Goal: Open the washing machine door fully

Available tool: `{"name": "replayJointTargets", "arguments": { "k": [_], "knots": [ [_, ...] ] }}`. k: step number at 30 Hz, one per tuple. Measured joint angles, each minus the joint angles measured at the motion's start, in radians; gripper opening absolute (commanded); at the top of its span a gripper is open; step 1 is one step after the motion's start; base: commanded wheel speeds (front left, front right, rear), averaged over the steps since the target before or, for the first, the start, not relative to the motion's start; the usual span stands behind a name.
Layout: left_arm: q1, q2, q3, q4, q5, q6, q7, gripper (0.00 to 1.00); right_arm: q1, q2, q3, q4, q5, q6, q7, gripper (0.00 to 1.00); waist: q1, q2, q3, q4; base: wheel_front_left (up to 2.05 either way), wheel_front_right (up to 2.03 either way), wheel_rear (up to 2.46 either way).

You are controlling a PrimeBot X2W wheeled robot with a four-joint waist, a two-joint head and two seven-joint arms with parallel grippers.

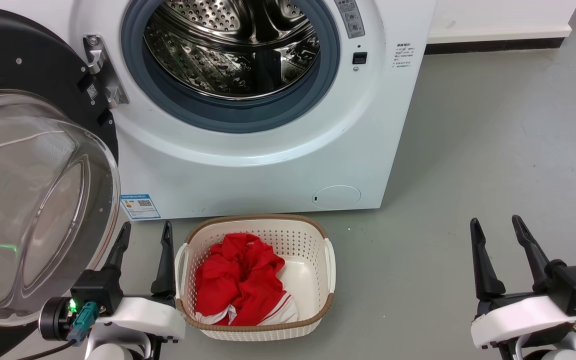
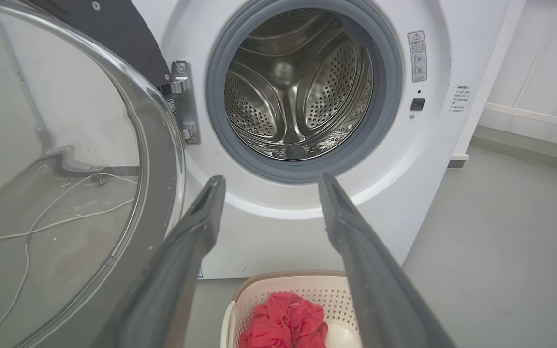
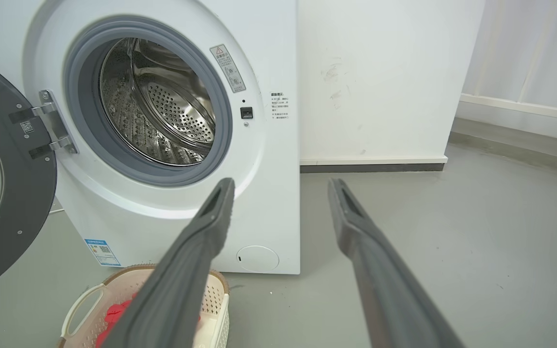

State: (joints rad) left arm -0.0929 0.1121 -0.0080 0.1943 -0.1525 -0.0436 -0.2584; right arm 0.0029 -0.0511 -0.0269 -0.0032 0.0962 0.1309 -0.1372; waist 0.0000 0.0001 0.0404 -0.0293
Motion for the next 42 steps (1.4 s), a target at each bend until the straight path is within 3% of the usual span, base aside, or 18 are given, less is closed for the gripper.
{"name": "replayJointTargets", "arguments": {
  "k": [23, 24, 29, 42],
  "knots": [
    [0.0, 0.008, -0.012, -0.005, -0.01, 0.012, -0.001, 1.0, 0.002, 0.0, -0.002, 0.0, 0.0, 0.0, 0.001, 1.0, 0.0, 0.0, 0.005, 0.011, 0.0, 0.0, 0.0],
    [0.002, 0.007, -0.013, -0.003, -0.01, 0.011, -0.001, 0.0, 0.002, 0.0, -0.002, 0.003, 0.0, 0.0, 0.001, 0.0, 0.0, 0.0, 0.004, 0.011, 0.0, 0.0, 0.0],
    [0.035, -0.005, -0.017, 0.044, -0.014, 0.01, 0.008, 0.0, 0.028, 0.0, 0.002, 0.048, 0.003, 0.0, 0.006, 0.0, 0.0, 0.0, 0.004, 0.011, 0.0, 0.0, 0.0],
    [0.037, -0.018, 0.008, 0.054, -0.256, -0.002, 0.072, 0.0, 0.02, -0.006, 0.003, 0.082, 0.272, 0.0, 0.034, 0.0, 0.0, 0.0, 0.0, 0.013, 0.0, 0.0, 0.0]
  ]
}}
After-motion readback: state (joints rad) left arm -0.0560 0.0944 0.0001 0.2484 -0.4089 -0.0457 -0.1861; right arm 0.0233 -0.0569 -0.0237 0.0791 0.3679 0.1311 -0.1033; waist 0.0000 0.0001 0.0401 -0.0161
